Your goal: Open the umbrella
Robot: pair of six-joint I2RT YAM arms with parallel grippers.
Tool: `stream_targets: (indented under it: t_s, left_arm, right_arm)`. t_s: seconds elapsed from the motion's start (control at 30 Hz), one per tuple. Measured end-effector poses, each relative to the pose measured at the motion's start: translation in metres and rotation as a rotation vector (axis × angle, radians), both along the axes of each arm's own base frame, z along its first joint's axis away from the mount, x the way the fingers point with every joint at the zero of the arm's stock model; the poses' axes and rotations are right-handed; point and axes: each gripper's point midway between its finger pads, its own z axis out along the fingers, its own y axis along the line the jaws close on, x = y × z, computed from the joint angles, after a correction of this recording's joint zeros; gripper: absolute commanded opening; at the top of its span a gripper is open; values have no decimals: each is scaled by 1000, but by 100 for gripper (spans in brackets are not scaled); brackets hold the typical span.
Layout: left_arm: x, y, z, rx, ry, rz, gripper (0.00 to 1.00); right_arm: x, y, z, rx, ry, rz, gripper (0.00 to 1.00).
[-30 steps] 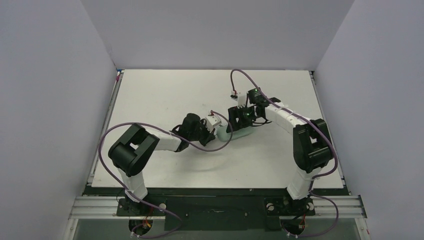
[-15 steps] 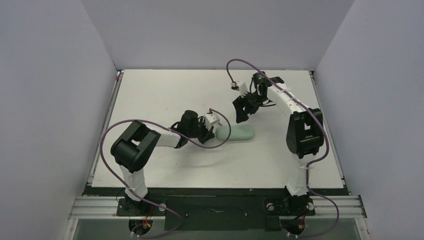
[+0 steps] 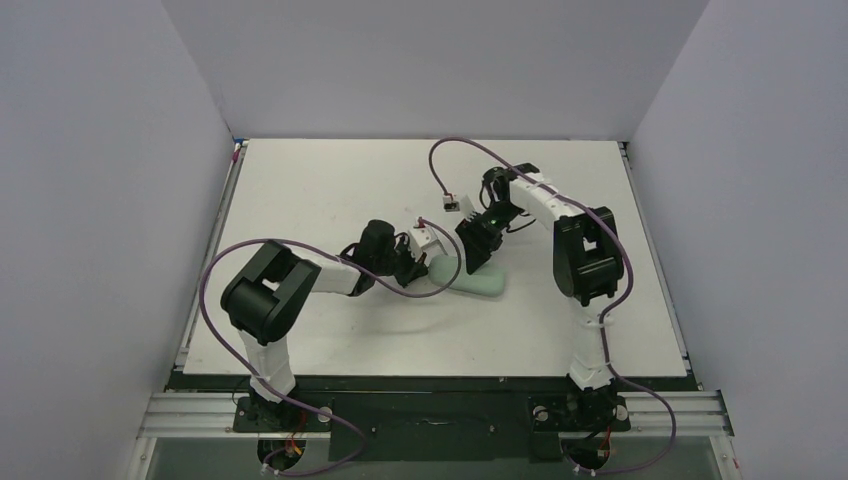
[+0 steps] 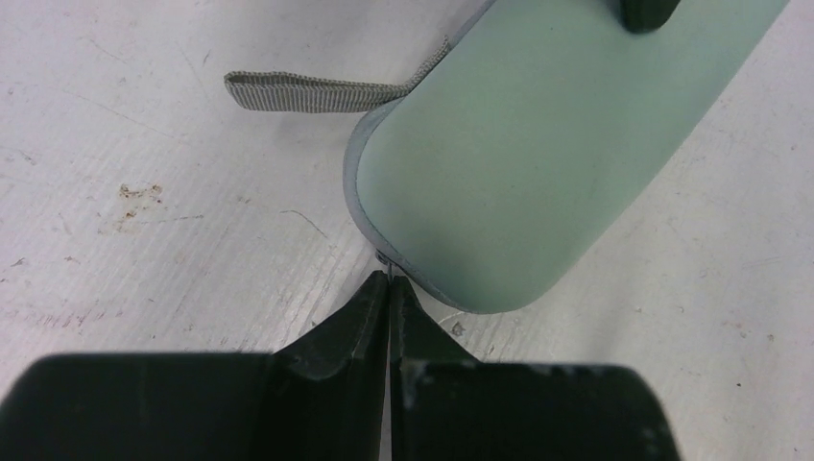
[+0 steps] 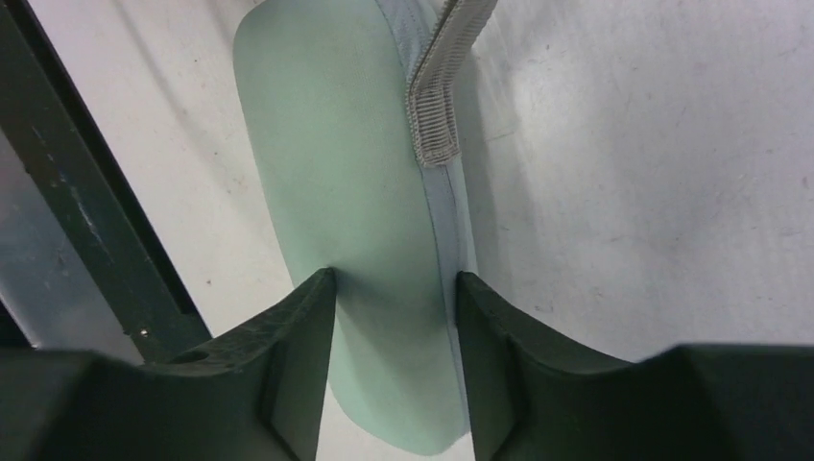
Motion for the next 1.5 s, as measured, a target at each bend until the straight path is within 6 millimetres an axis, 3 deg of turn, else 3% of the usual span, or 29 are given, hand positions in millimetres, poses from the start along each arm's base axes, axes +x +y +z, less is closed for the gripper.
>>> stream_targets:
  t_s: [0.1,0.13,0.57,0.9,1.1,1.33,1.5]
  left_arm:
    - [-1,0,0,-1,-8,-14,0]
    - [-2,0,0,-3,-15,-19,0]
    - [-27,13,-2,12,-41,-77,0]
    - [-59,14,1,27,-33,-150,0]
    - [-72,4,0,27,-23,-181,0]
    - [-91,-24,0,-1,-11,-209,0]
    - [-92,-32,-1,-12,-2,-190,0]
  right_arm:
    - [-4,-1,2,21,39,-17,4]
    - [-5,-1,2,26,57,-29,0]
    - [-24,1,-2,70,169,-80,0]
    - [-36,-3,-3,66,179,-103,0]
    - [-42,-3,-4,63,188,-145,0]
    - [-47,-1,-5,61,209,-239,0]
    - [-48,3,-6,58,236,-339,0]
